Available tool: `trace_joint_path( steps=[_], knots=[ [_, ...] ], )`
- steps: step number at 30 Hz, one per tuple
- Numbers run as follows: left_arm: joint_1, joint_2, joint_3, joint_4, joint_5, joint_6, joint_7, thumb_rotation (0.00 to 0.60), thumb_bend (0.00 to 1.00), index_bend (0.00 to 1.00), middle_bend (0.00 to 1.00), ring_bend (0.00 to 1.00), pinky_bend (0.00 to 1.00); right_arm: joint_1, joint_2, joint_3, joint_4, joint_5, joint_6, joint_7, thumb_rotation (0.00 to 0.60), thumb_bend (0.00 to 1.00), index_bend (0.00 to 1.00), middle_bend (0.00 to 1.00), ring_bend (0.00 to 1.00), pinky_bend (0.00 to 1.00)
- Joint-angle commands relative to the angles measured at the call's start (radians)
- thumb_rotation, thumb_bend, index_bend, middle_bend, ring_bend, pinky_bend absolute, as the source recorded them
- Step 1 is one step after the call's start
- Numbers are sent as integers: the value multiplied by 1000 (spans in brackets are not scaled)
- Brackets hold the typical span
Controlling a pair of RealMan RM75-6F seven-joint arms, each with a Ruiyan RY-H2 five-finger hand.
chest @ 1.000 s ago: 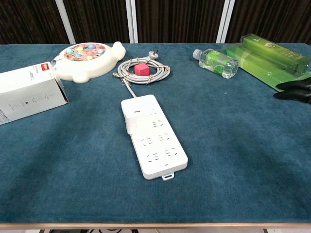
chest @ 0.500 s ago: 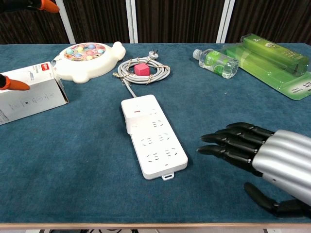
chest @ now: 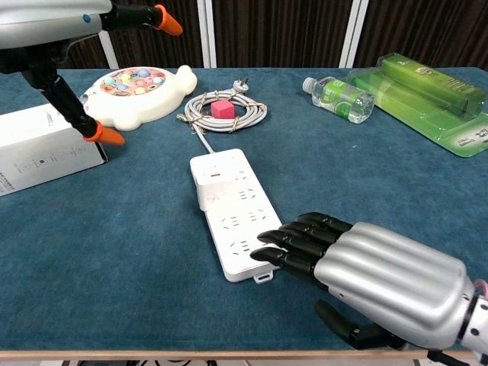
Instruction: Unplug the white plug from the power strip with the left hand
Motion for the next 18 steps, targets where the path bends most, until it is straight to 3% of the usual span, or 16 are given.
trace_joint_path(
  steps=[1, 18],
  knots=[
    [-30, -23, 0, 11, -30, -9, 14, 600, 4, 86, 44, 16, 0, 14, -23, 13, 12, 26, -17, -16, 600, 733, 0, 0, 0, 11],
    [-145, -109, 39, 114, -112, -55, 22, 600, 4, 111, 69, 21, 0, 69, -131, 54, 89, 149, -69, -67, 600, 733, 0, 0, 0, 11]
  ],
)
